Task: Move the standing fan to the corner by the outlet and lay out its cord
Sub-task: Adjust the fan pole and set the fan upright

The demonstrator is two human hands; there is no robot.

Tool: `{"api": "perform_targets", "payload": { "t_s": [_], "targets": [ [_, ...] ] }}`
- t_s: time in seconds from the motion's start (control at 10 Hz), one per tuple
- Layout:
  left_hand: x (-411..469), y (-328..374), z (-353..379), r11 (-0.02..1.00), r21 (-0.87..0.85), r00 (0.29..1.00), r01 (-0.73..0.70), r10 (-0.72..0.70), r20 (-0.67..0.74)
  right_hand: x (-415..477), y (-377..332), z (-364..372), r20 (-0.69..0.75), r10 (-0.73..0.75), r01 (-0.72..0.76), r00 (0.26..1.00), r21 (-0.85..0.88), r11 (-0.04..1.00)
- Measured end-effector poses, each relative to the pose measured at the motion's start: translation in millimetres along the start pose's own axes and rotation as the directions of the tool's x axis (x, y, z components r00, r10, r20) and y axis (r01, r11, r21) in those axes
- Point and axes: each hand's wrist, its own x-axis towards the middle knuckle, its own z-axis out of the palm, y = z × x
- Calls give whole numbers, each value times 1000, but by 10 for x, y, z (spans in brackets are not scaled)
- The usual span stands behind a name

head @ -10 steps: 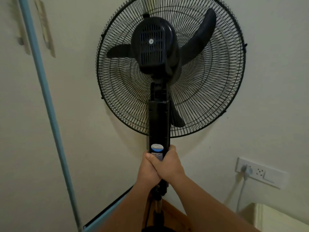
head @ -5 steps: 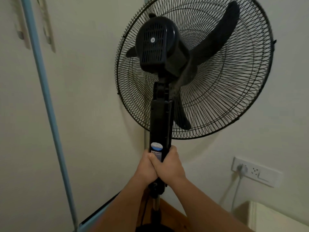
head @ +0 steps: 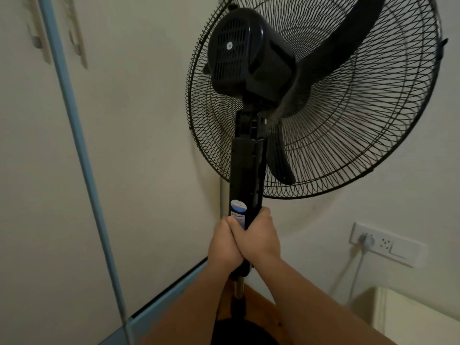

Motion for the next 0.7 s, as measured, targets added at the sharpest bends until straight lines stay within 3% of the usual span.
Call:
{"api": "perform_targets", "payload": {
  "t_s": [0.2,0.3,0.4,0.5,0.6,0.7],
  "targets": [
    [46,-15,-54,995,98,1000,7,-7,-4,-66,-34,-7,-23,-14,13,1000,-41,999],
    [60,6,-133,977,172,991,-123,111,76,-112,-22,-32,7,-40,40,999,-62,997],
    [91,27,-137,984,107,980,-140,122,159,-145,-27,-50,2,-37,37,999,-69,997],
    [108,-48,-184,927,263,961,-269,238,144,-166,-44,-71,6,-24,24,1000,-58,998],
    [152,-69,-186,982,93,968,-164,142,208,-182,-36,-95,9,-15,16,1000,-63,998],
    [172,-63,-203,989,31,954,-146,133,268,-202,-2,-103,14,-12,13,1000,-71,997]
  ]
}}
